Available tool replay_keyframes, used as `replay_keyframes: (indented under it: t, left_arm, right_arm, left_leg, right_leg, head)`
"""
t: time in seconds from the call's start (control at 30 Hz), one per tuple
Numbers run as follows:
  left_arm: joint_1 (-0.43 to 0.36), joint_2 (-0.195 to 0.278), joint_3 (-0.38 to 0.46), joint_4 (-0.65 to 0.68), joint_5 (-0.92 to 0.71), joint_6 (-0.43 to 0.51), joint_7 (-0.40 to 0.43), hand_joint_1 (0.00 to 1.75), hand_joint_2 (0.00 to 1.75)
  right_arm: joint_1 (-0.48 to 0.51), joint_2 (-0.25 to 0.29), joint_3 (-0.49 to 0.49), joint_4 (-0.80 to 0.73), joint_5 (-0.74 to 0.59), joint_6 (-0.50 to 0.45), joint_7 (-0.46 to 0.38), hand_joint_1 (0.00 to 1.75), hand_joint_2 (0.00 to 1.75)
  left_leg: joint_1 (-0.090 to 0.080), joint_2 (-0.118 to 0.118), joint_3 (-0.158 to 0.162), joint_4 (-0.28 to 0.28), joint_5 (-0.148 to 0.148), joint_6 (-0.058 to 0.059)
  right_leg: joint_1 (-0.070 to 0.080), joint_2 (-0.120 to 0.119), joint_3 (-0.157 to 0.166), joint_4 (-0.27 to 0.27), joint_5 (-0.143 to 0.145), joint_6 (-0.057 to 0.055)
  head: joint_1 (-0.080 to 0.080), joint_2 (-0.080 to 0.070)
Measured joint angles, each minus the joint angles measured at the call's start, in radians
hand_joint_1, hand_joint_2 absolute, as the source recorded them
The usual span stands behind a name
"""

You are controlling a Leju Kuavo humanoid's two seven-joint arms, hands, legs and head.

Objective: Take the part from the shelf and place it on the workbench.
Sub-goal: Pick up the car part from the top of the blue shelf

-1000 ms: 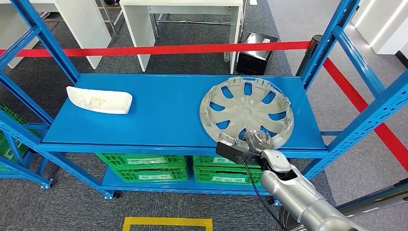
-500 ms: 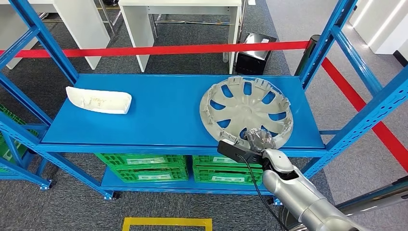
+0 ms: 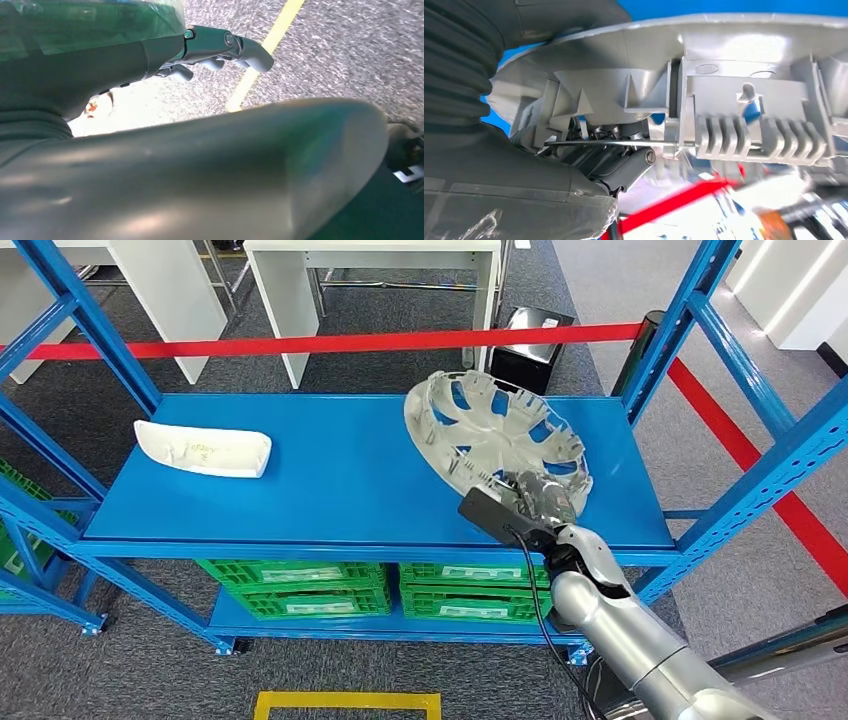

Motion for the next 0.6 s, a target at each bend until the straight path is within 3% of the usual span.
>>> replay_keyframes:
  t: [0.6]
  left_arm:
    - [0.018, 0.002, 0.012, 0.001, 0.024, 0.02, -0.02, 0.0, 1.75]
  right_arm:
    - [0.035, -0.03, -0.033, -0.413, -0.28, 0.024, -0.173, 1.75, 1.75]
  left_leg:
    - [0.0, 0.0, -0.003, 0.0, 0.0, 0.0]
  right_leg:
    - [0.0, -0.001, -0.002, -0.001, -0.001, 0.001]
  head:
    - [0.0, 0.0]
